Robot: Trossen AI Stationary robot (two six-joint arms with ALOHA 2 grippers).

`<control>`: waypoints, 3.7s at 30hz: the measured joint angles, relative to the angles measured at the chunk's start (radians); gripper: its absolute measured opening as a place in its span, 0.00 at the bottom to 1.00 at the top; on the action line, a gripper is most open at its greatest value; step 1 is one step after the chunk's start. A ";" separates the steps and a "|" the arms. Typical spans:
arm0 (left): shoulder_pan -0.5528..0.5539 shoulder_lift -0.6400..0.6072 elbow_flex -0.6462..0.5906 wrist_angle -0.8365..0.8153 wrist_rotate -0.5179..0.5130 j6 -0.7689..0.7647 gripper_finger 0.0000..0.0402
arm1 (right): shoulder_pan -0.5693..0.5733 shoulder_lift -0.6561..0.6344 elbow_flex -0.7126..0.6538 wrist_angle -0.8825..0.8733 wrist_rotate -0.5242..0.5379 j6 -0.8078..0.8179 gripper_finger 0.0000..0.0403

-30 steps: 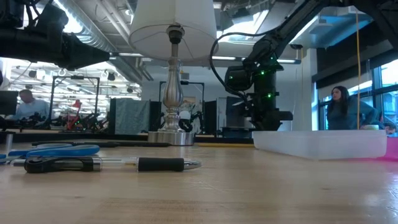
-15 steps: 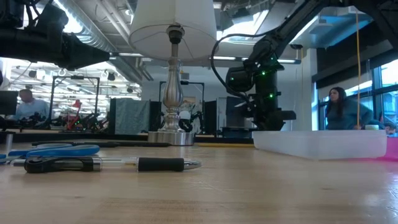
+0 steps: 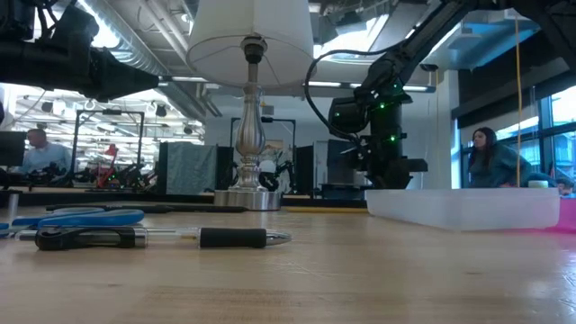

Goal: Pick & place school supplies into a supply box
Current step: Put the yellow pencil into the supply box

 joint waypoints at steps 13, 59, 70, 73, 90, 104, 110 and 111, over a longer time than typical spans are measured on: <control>0.000 0.000 0.000 0.000 0.000 0.000 0.24 | 0.001 -0.001 -0.002 0.009 -0.009 0.000 0.24; 0.000 0.000 0.000 0.000 -0.003 0.139 0.24 | 0.004 -0.006 -0.002 0.002 -0.011 0.000 0.24; 0.000 0.000 0.000 0.000 -0.003 0.139 0.24 | 0.032 -0.026 -0.002 0.007 0.031 0.002 0.24; 0.000 0.000 0.000 0.000 -0.002 0.139 0.24 | 0.053 -0.026 -0.002 0.005 0.058 0.008 0.24; 0.000 0.000 0.000 0.000 -0.001 0.138 0.24 | 0.048 -0.027 0.000 0.004 0.044 -0.036 0.24; 0.000 0.000 0.000 0.000 -0.002 0.138 0.24 | 0.048 -0.028 0.011 0.011 0.026 -0.033 0.24; 0.000 0.000 0.000 0.000 -0.003 0.138 0.24 | 0.036 -0.029 0.011 0.013 0.023 -0.025 0.21; 0.000 0.000 0.000 0.000 -0.003 0.138 0.24 | 0.033 -0.029 0.011 0.013 0.020 -0.015 0.19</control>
